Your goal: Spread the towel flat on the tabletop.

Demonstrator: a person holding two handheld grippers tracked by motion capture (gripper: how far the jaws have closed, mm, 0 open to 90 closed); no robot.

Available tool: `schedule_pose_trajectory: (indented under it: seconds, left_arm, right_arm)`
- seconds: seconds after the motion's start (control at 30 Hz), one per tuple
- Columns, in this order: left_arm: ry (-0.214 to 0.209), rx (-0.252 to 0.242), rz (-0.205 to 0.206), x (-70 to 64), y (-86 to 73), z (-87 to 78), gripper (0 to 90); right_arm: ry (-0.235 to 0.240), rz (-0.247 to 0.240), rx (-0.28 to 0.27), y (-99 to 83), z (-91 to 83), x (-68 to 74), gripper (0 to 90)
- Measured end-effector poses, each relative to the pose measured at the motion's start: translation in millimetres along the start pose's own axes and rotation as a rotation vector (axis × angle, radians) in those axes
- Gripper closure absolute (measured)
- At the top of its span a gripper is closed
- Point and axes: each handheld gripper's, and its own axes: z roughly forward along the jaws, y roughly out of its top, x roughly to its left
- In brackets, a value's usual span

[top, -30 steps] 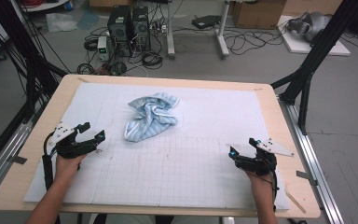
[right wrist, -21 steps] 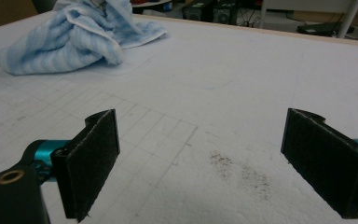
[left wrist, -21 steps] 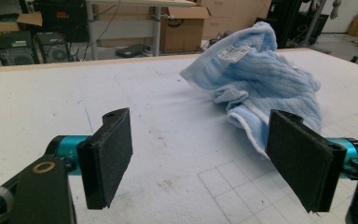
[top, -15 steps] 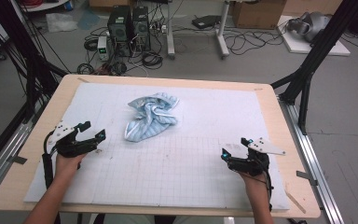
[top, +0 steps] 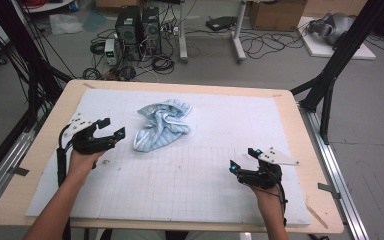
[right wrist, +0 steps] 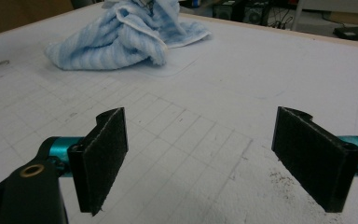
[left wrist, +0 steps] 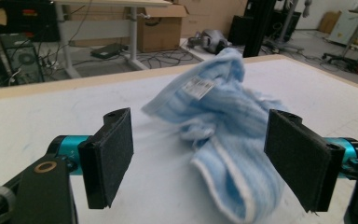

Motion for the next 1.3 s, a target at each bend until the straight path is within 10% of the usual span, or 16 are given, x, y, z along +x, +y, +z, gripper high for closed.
schedule_pose_trajectory:
  seconds: [0.23, 0.73, 0.9, 1.1, 1.23, 1.3]
  left_arm:
    - [-0.068, 0.066, 0.027, -10.7, 11.6, 31.9, 24.4]
    - [0.014, 0.26, 0.029, -26.0, -6.8, 86.3, 29.8]
    - [0.001, 0.327, 0.069, -30.4, -14.3, 93.5, 53.6]
    - [-0.048, 0.297, 0.139, -36.5, -9.8, 88.7, 88.3]
    - [-0.078, 0.268, 0.124, -40.1, -8.6, 84.1, 89.2]
    - [-0.068, 0.272, 0.085, -40.6, -8.8, 85.7, 69.3]
  right_arm:
    - [-0.002, 0.002, 0.002, -0.9, -1.2, -1.4, 17.3]
    - [0.006, 0.013, 0.023, -3.7, 1.5, -4.0, 17.3]
    - [0.005, 0.015, 0.026, -4.2, 1.3, -4.6, 17.3]
    - [0.006, 0.022, 0.035, -5.2, 1.8, -5.6, 17.3]
    - [0.007, 0.016, 0.034, -5.2, 2.7, -5.5, 17.3]
    - [0.007, 0.023, 0.037, -5.3, 3.4, -4.8, 17.3]
